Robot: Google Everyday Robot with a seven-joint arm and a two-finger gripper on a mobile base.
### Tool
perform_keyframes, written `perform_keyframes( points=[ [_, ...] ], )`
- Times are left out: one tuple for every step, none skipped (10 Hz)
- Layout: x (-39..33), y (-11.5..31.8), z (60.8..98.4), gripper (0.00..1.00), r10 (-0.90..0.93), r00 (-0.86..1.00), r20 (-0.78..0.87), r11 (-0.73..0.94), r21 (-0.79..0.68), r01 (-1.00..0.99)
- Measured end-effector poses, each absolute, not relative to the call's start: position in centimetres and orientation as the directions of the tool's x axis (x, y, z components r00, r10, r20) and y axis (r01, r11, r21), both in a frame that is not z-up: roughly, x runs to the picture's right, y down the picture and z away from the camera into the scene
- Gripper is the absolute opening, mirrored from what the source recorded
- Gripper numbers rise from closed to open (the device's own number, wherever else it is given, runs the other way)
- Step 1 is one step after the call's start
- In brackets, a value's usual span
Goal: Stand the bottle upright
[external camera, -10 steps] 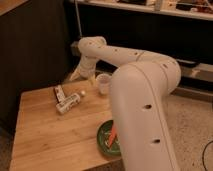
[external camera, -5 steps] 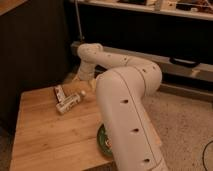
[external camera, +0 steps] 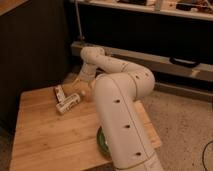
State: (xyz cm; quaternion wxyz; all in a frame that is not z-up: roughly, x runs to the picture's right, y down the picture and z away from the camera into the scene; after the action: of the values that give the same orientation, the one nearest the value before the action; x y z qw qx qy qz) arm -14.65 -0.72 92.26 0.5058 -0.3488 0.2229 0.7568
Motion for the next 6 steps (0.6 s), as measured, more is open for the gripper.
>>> perform_keyframes(
  points=[
    [-15.0,-0.5,92.7,0.80,0.603,-0.246,-0.759,-0.379,-0.001,-0.925],
    [-15.4,-0.4,93.0,0.80,0.597,-0.246,-0.764,-0.370,0.010,-0.929],
    [-15.5,-0.2,93.3,0.80,0.592,-0.246,-0.768,-0.364,0.018,-0.931],
    [-15.8,0.2,93.6,0.80,0.583,-0.244,-0.775,-0.357,0.025,-0.934],
    [-16.0,0.6,93.8,0.80,0.577,-0.241,-0.780,-0.349,0.031,-0.937],
    [-16.2,0.9,93.8,0.80,0.574,-0.239,-0.783,-0.341,0.037,-0.939]
  ],
)
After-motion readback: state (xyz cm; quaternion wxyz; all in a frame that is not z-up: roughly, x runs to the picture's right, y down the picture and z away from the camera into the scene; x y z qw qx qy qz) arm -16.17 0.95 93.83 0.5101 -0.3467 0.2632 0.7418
